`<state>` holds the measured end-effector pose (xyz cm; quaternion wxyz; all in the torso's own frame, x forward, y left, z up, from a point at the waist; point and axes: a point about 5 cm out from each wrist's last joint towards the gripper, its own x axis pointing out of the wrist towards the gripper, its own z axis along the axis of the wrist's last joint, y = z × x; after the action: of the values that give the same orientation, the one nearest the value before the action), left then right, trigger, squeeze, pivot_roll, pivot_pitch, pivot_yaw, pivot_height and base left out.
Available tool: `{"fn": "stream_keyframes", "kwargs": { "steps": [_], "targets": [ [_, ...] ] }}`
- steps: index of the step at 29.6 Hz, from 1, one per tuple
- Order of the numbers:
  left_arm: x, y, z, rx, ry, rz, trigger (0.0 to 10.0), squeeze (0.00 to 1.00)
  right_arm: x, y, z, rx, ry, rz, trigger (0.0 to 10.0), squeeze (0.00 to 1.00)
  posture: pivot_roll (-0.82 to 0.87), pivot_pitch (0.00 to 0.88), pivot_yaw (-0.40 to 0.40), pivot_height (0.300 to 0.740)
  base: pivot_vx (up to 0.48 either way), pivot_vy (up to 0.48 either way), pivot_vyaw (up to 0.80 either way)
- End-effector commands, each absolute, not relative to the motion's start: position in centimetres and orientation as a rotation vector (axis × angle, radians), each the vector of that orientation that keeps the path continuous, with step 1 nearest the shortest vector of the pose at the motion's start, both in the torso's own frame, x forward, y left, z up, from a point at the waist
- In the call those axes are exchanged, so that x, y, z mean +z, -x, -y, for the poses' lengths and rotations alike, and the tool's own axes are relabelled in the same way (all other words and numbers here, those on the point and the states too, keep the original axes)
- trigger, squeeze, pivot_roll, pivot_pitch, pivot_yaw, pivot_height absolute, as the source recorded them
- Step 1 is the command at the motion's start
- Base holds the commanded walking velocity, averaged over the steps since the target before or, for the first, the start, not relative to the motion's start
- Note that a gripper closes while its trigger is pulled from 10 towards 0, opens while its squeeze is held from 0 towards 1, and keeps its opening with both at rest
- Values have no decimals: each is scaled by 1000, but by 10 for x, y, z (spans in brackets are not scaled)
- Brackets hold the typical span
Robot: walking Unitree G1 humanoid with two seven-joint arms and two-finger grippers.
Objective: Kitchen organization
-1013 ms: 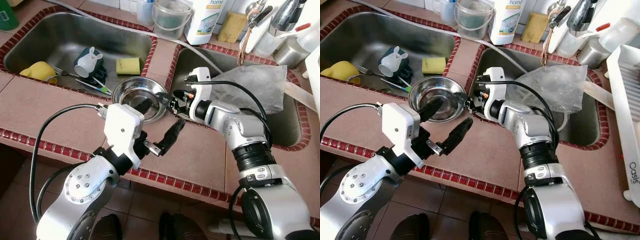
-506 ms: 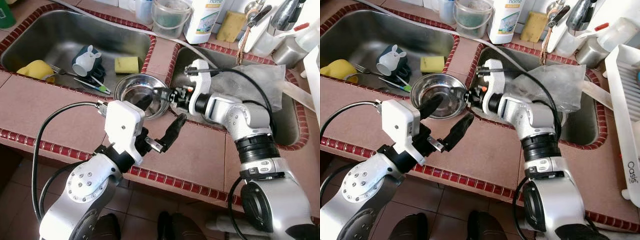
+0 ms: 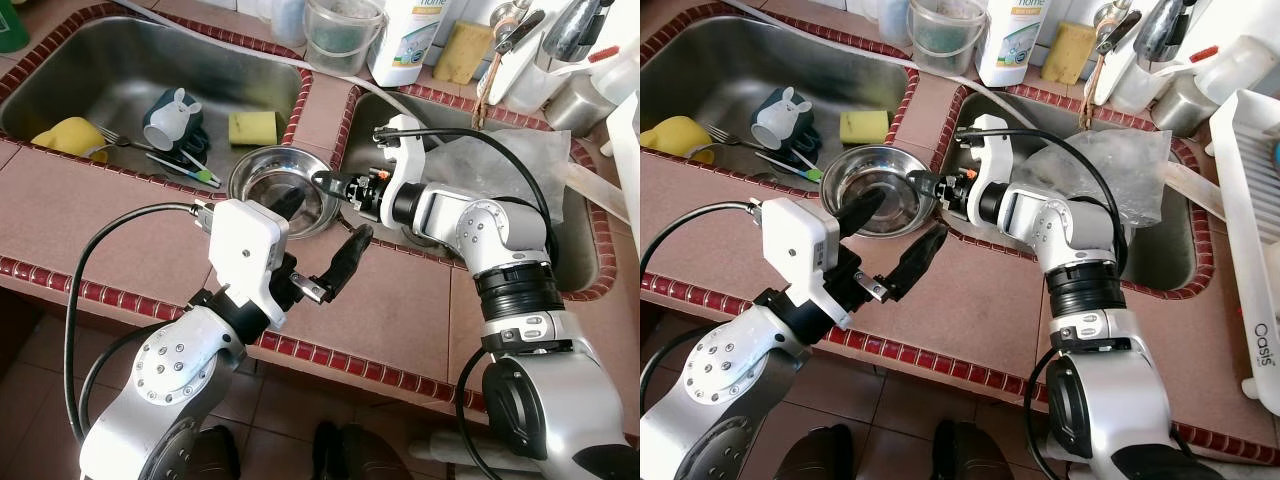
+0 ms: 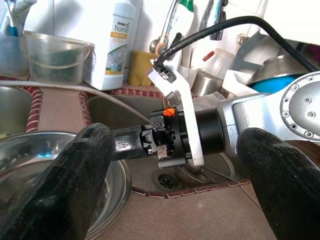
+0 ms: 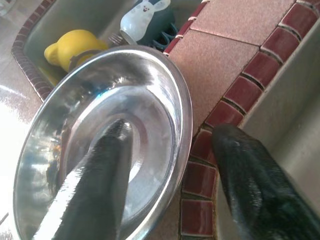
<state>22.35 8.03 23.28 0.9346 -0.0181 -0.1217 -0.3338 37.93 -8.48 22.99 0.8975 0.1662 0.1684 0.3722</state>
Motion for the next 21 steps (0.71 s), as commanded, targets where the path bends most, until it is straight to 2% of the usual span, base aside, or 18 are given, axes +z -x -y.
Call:
{"fn": "stream_keyframes", "kwargs": {
  "steps": [1,8,21],
  "targets": [
    [233,-221,-76,-695,45,255,10000,0,223,-378,93,753,-337,-373,0,0,-33,281,-189,711,0,0,0],
    [233,-220,-76,-687,52,253,10000,0,209,-374,94,751,-334,-433,0,0,-32,285,-192,711,0,0,0],
    [232,-220,-75,-687,61,255,10000,0,210,-375,99,745,-340,-413,0,0,-35,269,-191,711,0,0,0]
  ]
}}
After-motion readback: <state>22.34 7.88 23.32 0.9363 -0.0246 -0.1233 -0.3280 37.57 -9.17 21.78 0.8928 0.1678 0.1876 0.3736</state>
